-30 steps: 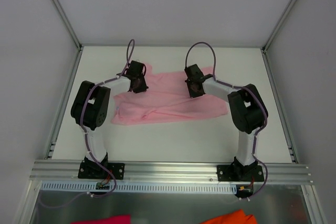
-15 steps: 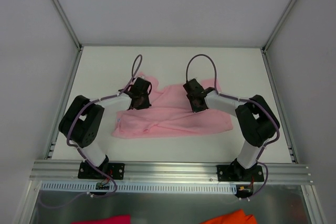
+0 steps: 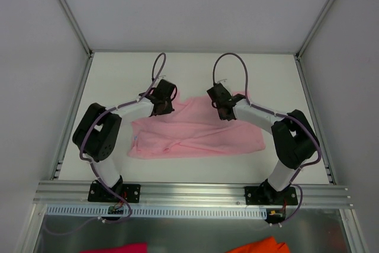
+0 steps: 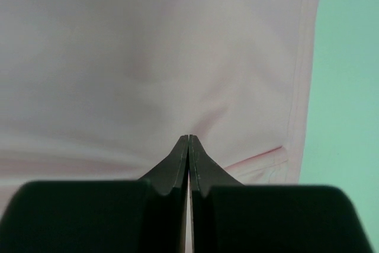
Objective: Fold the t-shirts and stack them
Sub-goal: Fold the flattened tshirt in 1/3 of the way
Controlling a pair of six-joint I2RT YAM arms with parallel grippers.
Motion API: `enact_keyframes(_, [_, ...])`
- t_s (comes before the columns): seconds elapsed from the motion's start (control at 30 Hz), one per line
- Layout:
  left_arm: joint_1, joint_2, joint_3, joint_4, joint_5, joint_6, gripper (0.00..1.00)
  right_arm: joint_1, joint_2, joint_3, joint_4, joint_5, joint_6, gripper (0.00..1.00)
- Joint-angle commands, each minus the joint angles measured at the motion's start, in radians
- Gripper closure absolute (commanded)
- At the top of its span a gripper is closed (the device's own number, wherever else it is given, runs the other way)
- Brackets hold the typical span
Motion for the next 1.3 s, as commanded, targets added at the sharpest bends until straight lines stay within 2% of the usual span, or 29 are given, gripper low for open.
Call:
enact_keyframes(0.0, [0.002, 0.027, 0.076, 0.024, -0.029, 0.036, 1.00, -0.025, -0.043, 0.084, 0.063, 0.043, -0.044, 0.99])
enact_keyframes(0.1, [0.021, 0.076, 0.194, -0.045, -0.024, 0.057, 1.00, -0.062, -0.009, 0.177, 0.025, 0.014, -0.057, 0.99])
enact_keyframes(0.2, [0.059, 0.118, 0.233, -0.061, 0.010, 0.059, 1.00, -0.077, 0.011, 0.234, -0.038, 0.061, -0.060, 0.98])
enact_keyframes(0.23, [0.076, 0.121, 0.233, -0.056, 0.031, 0.059, 1.00, -0.082, 0.008, 0.236, -0.037, 0.072, -0.057, 0.94])
enact_keyframes(0.3, [0.093, 0.140, 0.245, -0.053, 0.053, 0.056, 1.00, -0.086, -0.013, 0.222, -0.026, 0.073, -0.041, 0.78])
enact_keyframes(0.37, [0.117, 0.163, 0.274, -0.065, 0.073, 0.062, 1.00, -0.103, -0.053, 0.196, -0.018, 0.066, -0.020, 0.67])
enact_keyframes(0.4, [0.126, 0.186, 0.282, -0.071, 0.077, 0.063, 1.00, -0.109, -0.076, 0.149, -0.002, 0.049, -0.012, 0.53])
enact_keyframes(0.47, [0.156, 0.206, 0.296, -0.065, 0.112, 0.065, 1.00, -0.108, -0.134, 0.078, 0.035, -0.035, 0.000, 0.47])
enact_keyframes(0.57, [0.182, 0.255, 0.316, -0.045, 0.148, 0.065, 1.00, -0.090, -0.271, -0.072, 0.078, -0.098, 0.061, 0.46])
enact_keyframes(0.67, [0.185, 0.301, 0.354, -0.042, 0.157, 0.069, 1.00, -0.045, -0.317, -0.109, 0.031, -0.057, 0.086, 0.47])
enact_keyframes(0.73, [0.189, 0.326, 0.383, -0.056, 0.154, 0.076, 1.00, 0.010, -0.346, -0.116, -0.012, 0.022, 0.112, 0.47])
enact_keyframes(0.93, [0.209, 0.372, 0.426, -0.047, 0.185, 0.080, 1.00, 0.042, -0.424, -0.131, -0.146, 0.079, 0.212, 0.47])
enact_keyframes(1.03, [0.209, 0.377, 0.438, -0.038, 0.183, 0.086, 1.00, 0.064, -0.417, -0.134, -0.193, 0.147, 0.236, 0.48])
enact_keyframes(1.13, [0.212, 0.400, 0.474, -0.059, 0.173, 0.097, 1.00, 0.073, -0.339, -0.100, -0.264, 0.222, 0.253, 0.49])
enact_keyframes(1.27, [0.225, 0.421, 0.512, -0.071, 0.154, 0.108, 1.00, 0.071, -0.242, -0.070, -0.264, 0.215, 0.246, 0.49])
